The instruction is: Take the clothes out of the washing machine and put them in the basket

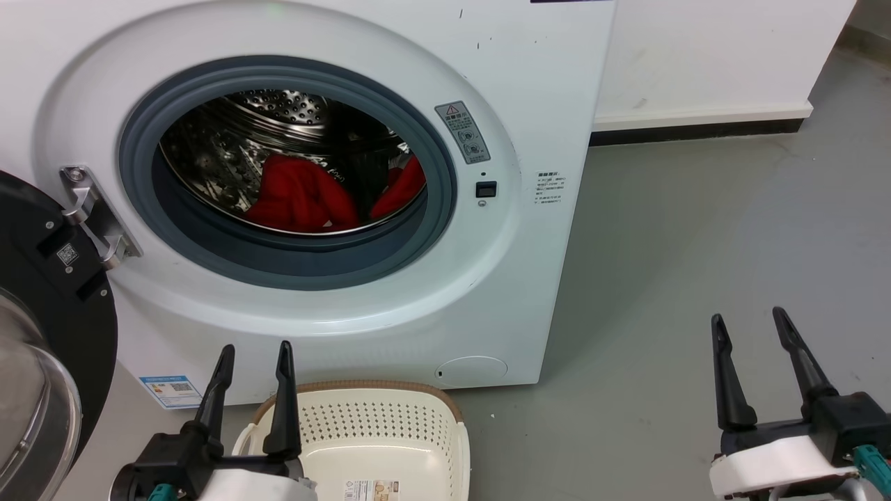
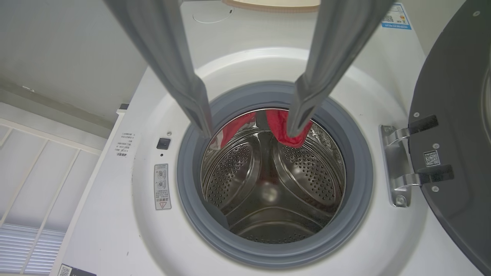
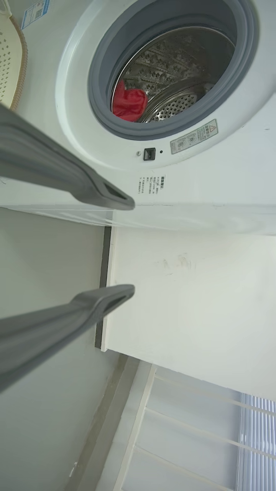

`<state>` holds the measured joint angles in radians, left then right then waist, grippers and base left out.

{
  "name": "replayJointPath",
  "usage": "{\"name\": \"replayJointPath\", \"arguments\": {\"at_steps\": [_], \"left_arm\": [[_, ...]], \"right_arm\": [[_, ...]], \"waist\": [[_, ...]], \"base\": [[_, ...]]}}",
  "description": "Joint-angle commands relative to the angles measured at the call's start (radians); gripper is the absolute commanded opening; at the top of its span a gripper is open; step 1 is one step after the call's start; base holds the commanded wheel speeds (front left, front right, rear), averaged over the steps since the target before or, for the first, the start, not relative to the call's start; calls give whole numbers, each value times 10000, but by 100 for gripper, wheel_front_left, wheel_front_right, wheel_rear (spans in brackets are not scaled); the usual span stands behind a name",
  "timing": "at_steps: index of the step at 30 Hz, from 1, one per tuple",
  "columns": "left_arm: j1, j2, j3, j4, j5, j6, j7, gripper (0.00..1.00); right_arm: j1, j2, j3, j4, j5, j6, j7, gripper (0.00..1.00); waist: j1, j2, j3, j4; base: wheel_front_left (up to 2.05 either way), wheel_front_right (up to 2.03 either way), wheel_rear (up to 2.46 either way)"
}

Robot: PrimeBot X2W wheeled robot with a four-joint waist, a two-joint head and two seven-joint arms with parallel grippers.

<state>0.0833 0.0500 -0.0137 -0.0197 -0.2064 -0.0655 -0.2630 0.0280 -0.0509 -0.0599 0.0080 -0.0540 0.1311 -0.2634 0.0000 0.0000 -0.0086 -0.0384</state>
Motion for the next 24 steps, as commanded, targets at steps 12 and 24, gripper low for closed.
{"name": "replayJointPath", "arguments": {"at_steps": [12, 24], "left_arm": [[109, 7, -17, 342, 127, -190, -28, 100], [-416, 10, 148, 1308, 536, -245, -29, 100]], "right_arm": [[-41, 13, -102, 718, 967, -7, -21, 100], [-397, 11, -221, 614, 1144, -7, -20, 100]], "waist": [[0, 0, -37, -26], [0, 0, 942, -414]], "base": [[0, 0, 0], [0, 0, 0]]}}
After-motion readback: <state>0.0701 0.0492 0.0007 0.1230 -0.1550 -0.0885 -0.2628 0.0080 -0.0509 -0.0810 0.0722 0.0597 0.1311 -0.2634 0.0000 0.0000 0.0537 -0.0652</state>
